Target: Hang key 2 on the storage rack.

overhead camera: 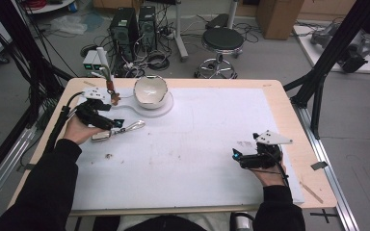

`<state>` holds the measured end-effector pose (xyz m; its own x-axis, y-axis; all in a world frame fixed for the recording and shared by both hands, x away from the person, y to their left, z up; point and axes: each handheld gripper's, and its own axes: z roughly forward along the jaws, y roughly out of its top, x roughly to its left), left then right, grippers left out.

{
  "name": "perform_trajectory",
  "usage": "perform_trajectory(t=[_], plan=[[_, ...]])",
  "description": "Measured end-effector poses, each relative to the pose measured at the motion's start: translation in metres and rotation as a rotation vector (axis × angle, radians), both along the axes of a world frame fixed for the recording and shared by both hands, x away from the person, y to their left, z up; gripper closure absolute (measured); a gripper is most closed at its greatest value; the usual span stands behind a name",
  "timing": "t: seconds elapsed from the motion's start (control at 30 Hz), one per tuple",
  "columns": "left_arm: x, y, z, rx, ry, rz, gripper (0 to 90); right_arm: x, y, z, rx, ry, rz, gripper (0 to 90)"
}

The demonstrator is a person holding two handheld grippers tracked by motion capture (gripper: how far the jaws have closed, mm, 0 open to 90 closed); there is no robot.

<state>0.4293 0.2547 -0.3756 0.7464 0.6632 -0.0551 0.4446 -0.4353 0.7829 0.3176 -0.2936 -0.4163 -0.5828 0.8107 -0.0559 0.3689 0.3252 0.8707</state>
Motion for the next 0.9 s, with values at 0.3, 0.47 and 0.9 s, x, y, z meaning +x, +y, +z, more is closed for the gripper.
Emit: perform_trajectory(t=[0.3, 0.47, 0.9], plan=[[0.004, -0.014, -0.016, 0.037, 0.057, -0.06, 6.4, 0.0, 0.0, 0.0, -0.004, 0.004, 0.0, 0.7], [0.006, -0.024, -0.029, 0.084, 0.102, -0.089, 6.4, 0.0, 0.001, -0.001, -0.01, 0.004, 0.002, 0.7], [0.015, -0.026, -0.042, 0.119, 0.147, -0.034, 8.4, 0.001, 0.001, -0.001, -0.015, 0.008, 0.002, 0.6]])
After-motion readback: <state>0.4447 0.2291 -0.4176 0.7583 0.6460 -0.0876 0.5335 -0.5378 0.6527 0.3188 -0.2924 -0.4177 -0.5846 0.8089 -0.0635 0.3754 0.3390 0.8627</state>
